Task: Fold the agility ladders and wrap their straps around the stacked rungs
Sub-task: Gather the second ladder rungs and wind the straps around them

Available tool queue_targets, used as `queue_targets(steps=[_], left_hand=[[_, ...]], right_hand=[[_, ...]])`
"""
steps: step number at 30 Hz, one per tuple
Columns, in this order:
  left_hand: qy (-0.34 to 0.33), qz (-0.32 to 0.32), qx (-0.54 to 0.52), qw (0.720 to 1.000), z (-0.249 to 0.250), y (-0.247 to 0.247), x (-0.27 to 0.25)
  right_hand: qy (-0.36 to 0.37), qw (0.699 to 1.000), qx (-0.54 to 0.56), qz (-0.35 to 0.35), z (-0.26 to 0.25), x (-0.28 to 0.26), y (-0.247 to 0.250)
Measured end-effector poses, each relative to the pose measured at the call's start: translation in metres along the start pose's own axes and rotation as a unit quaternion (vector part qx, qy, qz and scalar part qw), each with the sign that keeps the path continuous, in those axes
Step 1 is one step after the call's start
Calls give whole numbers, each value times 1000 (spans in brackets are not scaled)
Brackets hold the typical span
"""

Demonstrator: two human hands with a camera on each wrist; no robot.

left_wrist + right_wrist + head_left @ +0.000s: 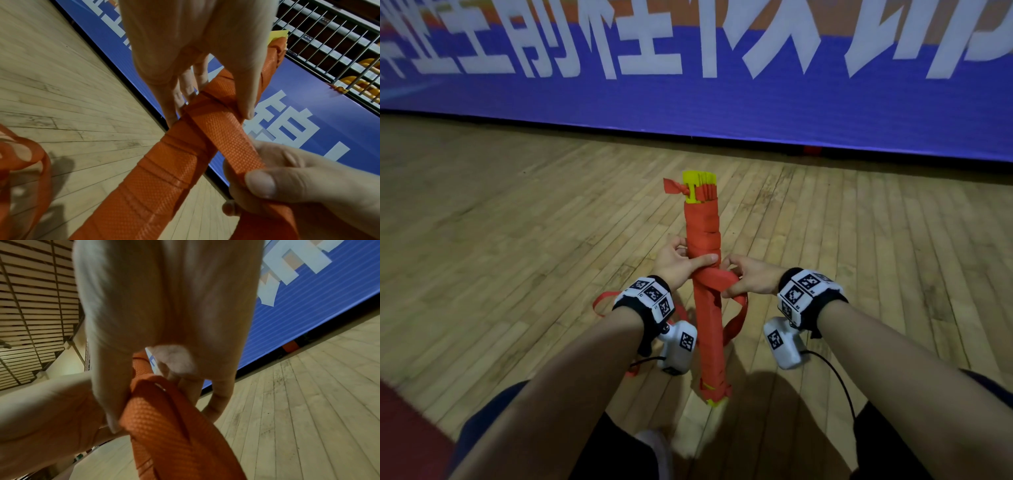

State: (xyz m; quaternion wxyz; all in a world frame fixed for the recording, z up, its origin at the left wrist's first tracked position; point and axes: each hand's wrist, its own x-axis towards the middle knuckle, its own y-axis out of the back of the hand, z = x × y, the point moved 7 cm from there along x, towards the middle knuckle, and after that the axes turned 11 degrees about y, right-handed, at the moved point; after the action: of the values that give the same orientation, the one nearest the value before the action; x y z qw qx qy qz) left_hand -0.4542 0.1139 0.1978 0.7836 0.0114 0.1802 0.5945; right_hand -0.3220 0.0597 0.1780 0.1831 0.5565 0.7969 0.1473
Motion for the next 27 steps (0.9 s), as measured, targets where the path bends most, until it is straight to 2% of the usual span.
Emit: queue_targets(steps=[6, 15, 20, 27], left_hand=[[-1, 22, 19, 1000, -8, 1, 4], [0, 30, 20, 999, -13, -3, 7], [6, 32, 21, 999, -17, -3, 7], [-1, 33, 29, 999, -17, -6, 5]], right_hand=[[71, 997, -7, 29, -5, -3, 8], [86, 994, -21, 65, 1, -5, 20], [44, 993, -69, 81, 6, -8, 24], [-4, 992, -118, 45, 9, -10, 20]])
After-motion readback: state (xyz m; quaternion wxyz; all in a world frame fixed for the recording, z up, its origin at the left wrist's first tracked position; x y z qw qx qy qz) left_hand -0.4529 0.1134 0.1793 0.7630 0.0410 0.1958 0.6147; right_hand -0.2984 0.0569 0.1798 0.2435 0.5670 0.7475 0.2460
